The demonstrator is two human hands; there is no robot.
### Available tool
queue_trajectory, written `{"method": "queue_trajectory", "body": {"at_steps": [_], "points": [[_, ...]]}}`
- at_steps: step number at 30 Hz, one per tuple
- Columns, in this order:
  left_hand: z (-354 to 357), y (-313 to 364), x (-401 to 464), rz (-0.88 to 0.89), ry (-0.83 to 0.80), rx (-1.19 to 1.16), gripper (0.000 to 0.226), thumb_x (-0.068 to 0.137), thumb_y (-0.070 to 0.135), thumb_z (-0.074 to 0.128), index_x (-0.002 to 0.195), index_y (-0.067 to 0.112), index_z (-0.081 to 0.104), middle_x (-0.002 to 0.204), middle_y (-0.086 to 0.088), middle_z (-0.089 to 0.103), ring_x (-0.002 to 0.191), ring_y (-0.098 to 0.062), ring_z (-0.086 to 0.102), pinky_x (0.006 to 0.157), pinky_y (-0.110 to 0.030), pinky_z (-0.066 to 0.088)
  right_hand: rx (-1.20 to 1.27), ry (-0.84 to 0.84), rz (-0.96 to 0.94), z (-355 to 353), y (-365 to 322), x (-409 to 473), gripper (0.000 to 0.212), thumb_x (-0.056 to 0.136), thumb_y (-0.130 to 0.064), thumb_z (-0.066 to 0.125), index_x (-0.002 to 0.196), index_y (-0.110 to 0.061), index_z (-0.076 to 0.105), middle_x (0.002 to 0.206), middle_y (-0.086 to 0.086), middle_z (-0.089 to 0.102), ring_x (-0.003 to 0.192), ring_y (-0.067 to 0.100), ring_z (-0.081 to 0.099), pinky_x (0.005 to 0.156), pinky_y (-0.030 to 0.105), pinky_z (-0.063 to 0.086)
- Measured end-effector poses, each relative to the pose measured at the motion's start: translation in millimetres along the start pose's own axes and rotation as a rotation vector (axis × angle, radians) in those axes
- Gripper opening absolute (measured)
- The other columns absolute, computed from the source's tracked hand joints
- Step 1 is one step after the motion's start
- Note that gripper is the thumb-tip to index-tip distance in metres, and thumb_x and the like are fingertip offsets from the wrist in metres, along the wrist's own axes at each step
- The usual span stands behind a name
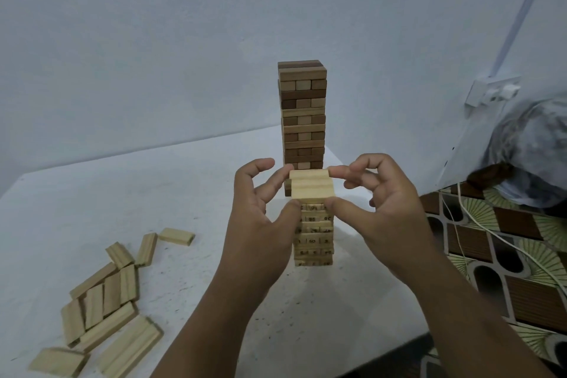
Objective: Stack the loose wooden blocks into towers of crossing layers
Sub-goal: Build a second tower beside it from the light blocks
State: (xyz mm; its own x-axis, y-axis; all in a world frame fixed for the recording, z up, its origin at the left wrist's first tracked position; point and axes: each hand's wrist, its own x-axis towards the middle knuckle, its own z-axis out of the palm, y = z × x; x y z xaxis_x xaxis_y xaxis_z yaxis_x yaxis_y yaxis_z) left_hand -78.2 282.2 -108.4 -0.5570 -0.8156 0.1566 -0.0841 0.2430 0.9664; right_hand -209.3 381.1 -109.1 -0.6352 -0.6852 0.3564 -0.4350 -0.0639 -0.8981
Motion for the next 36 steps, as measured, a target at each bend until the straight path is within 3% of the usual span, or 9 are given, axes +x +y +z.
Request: {"method": "queue_trajectory", "body": {"at_steps": [2, 7, 10, 12, 15, 18, 24, 32, 36], "points": [[0.6, -0.2, 0.5, -0.007, 0.003, 0.007, 0.050, 0.093, 0.024, 0.066, 0.126, 0.046, 0.035, 0.123, 0.033, 0.058, 0.105, 0.006, 0.059, 0.059, 0.000, 0.041, -0.010, -0.002, 0.002, 0.2, 1.5, -0.2, 0.045, 0.075, -0.016, 0.082, 0.104, -0.029, 0.050, 0.108, -0.021, 0.070, 0.106, 0.006, 0.058, 0.080, 0.024, 0.040], [-0.9, 3.8, -0.4, -0.019, -0.016, -0.042, 0.064, 0.090, 0.024, 0.069, 0.133, 0.052, 0.031, 0.143, 0.027, 0.047, 0.122, -0.002, 0.047, 0.098, -0.027, 0.031, -0.007, -0.007, 0.005, 0.2, 2.0, -0.8, 0.048, 0.075, -0.017, 0.083, 0.110, -0.031, 0.052, 0.116, -0.020, 0.066, 0.109, 0.004, 0.058, 0.082, 0.028, 0.041], [-2.7, 9.4, -1.3, -0.045, 0.006, -0.133, 0.060, 0.095, 0.031, 0.060, 0.140, 0.053, 0.027, 0.153, 0.029, 0.030, 0.128, 0.004, 0.030, 0.099, -0.032, 0.023, 0.002, 0.066, 0.027, 0.3, 0.5, -3.5, 0.044, 0.079, -0.040, 0.074, 0.117, -0.037, 0.053, 0.124, -0.022, 0.059, 0.114, 0.000, 0.054, 0.090, 0.032, 0.043], [-1.7, 9.7, -2.2, -0.083, 0.005, -0.107, 0.051, 0.097, 0.051, 0.040, 0.145, 0.053, 0.023, 0.156, 0.029, 0.022, 0.136, 0.002, 0.024, 0.104, -0.033, 0.020, -0.029, 0.089, 0.086, 5.5, 0.3, -8.1, 0.043, 0.083, -0.060, 0.050, 0.124, -0.045, 0.049, 0.134, -0.023, 0.049, 0.125, -0.003, 0.044, 0.103, 0.035, 0.040], [7.3, 5.1, -4.9, -0.155, -0.040, 0.049, 0.057, 0.087, 0.072, 0.010, 0.142, 0.061, 0.018, 0.161, 0.022, 0.014, 0.149, -0.012, 0.014, 0.118, -0.047, 0.012, -0.151, 0.038, 0.130, 22.5, 5.4, -14.7, 0.067, 0.082, -0.080, 0.009, 0.139, -0.053, 0.032, 0.158, -0.024, 0.019, 0.146, 0.001, 0.013, 0.121, 0.048, 0.010], [17.2, 2.8, -7.6, -0.203, -0.054, 0.108, 0.046, 0.079, 0.080, -0.004, 0.115, 0.080, 0.026, 0.162, 0.015, 0.015, 0.151, -0.020, 0.012, 0.120, -0.059, 0.006, -0.286, 0.001, 0.103, 35.9, 17.1, -19.5, 0.100, 0.067, -0.089, -0.015, 0.151, -0.045, 0.015, 0.160, -0.026, -0.004, 0.146, -0.002, -0.008, 0.114, 0.037, -0.015], [24.3, -3.0, -6.0, -0.222, -0.029, 0.209, 0.070, 0.082, 0.075, -0.001, 0.147, 0.056, 0.018, 0.161, 0.013, 0.015, 0.149, -0.024, 0.015, 0.118, -0.054, 0.008, -0.317, -0.017, 0.081, 40.6, 18.8, -21.2, 0.100, 0.066, -0.090, -0.017, 0.152, -0.044, 0.009, 0.161, -0.023, -0.005, 0.147, -0.001, -0.011, 0.114, 0.036, -0.015], [24.7, -9.3, -5.0, -0.195, -0.033, 0.208, 0.085, 0.070, 0.087, -0.004, 0.143, 0.056, 0.024, 0.158, 0.012, 0.023, 0.147, -0.022, 0.021, 0.119, -0.054, 0.016, -0.339, -0.003, 0.097, 42.6, 18.0, -19.1, 0.083, 0.066, -0.090, -0.016, 0.139, -0.057, 0.007, 0.161, -0.023, -0.003, 0.148, 0.003, -0.007, 0.114, 0.038, -0.013], [24.5, -11.6, -3.8, -0.196, -0.030, 0.217, 0.090, 0.062, 0.088, -0.006, 0.141, 0.057, 0.027, 0.157, 0.011, 0.025, 0.146, -0.024, 0.022, 0.118, -0.056, 0.019, -0.355, 0.000, 0.095, 41.9, 18.3, -18.9, 0.095, 0.064, -0.090, -0.018, 0.147, -0.051, 0.009, 0.161, -0.022, -0.002, 0.148, 0.002, -0.007, 0.114, 0.038, -0.013]]}}
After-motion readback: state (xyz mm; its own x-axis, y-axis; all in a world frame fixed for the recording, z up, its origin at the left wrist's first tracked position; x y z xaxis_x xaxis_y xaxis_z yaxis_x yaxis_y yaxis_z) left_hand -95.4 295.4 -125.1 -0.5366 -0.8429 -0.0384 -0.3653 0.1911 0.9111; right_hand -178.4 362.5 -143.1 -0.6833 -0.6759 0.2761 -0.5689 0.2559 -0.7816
